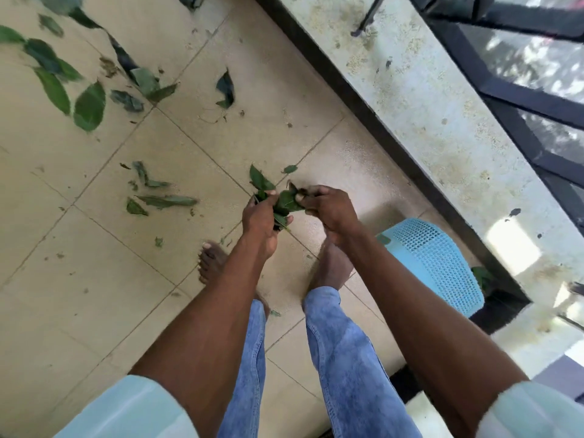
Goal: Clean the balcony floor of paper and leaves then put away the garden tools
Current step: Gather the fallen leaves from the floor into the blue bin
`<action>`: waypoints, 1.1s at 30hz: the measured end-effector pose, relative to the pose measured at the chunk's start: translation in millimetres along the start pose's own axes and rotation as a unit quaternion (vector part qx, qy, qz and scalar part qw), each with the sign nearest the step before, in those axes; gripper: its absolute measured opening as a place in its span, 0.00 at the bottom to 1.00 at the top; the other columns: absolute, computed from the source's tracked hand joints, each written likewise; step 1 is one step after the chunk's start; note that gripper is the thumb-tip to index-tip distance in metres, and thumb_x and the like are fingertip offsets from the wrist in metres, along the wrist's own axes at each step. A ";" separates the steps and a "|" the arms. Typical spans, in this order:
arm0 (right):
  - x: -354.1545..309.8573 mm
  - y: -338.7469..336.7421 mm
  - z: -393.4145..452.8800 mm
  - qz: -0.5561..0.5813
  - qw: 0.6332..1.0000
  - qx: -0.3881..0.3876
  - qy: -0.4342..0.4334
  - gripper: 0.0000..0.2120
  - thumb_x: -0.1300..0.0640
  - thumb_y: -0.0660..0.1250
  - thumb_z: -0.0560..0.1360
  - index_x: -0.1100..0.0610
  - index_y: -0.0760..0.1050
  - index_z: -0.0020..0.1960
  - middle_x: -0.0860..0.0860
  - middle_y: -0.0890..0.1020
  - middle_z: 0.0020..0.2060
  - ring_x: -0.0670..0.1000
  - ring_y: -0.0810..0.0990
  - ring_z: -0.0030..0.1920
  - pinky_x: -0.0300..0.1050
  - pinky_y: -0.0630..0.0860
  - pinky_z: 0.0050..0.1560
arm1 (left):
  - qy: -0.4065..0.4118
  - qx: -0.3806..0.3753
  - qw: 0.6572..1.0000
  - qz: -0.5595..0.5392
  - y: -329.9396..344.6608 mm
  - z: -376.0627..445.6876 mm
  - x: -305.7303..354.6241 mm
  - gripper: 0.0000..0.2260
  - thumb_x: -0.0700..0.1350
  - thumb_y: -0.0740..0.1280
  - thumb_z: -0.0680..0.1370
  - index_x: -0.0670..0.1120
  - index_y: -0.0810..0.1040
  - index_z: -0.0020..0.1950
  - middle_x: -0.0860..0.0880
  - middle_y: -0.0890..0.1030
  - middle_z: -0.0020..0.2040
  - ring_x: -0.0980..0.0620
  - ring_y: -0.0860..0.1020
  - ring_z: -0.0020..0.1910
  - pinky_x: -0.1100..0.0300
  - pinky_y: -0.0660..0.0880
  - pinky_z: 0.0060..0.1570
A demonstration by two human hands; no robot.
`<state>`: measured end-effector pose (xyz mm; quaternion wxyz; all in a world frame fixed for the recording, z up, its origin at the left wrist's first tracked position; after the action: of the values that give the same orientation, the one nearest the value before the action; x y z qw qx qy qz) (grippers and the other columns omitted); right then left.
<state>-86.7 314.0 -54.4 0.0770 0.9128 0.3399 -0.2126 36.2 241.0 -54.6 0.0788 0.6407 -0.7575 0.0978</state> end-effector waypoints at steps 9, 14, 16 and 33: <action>-4.2 87.0 -18.3 -0.224 0.971 0.017 -0.078 0.07 0.59 0.72 0.67 0.54 0.78 0.43 0.54 0.82 0.45 0.53 0.81 0.48 0.53 0.80 0.51 | -0.027 -0.100 0.989 -0.103 -33.6 -4.2 18.8 0.03 0.37 0.67 0.77 0.42 0.81 0.47 0.47 0.85 0.38 0.51 0.82 0.39 0.57 0.79 0.42; 1.7 115.8 -6.1 -0.362 0.929 -0.049 -0.056 0.29 0.58 0.74 0.68 0.58 0.66 0.65 0.57 0.70 0.60 0.54 0.70 0.56 0.48 0.71 0.53 | -0.004 -0.038 0.987 -0.156 -63.3 8.7 25.1 0.08 0.30 0.64 0.74 0.41 0.77 0.40 0.46 0.81 0.31 0.49 0.78 0.33 0.57 0.77 0.37; 1.2 114.0 -0.2 -0.268 0.946 -0.182 0.011 0.32 0.63 0.74 0.68 0.61 0.66 0.69 0.57 0.75 0.58 0.52 0.75 0.52 0.43 0.71 0.45 | 0.008 -0.025 0.985 -0.171 -71.2 14.0 26.7 0.08 0.28 0.63 0.73 0.40 0.76 0.44 0.44 0.80 0.33 0.49 0.79 0.32 0.58 0.77 0.34; 0.7 63.8 65.3 -0.644 0.683 0.072 -0.338 0.12 0.66 0.57 0.76 0.63 0.75 0.56 0.59 0.75 0.52 0.60 0.72 0.54 0.52 0.73 0.48 | -0.028 -0.057 0.989 -0.135 -105.8 51.4 26.4 0.12 0.29 0.62 0.75 0.38 0.73 0.57 0.38 0.79 0.45 0.48 0.81 0.35 0.61 0.78 0.32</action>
<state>-66.4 247.5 -113.6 -0.0354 0.3386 0.7783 -0.5276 136.4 186.1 -92.9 0.1070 0.7341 -0.6701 0.0251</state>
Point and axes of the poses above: each hand's wrist, its own z-axis towards the middle knuckle, its own y-axis out of the palm, x = y × z, the point moved 6 cm from there along z, towards the middle knuckle
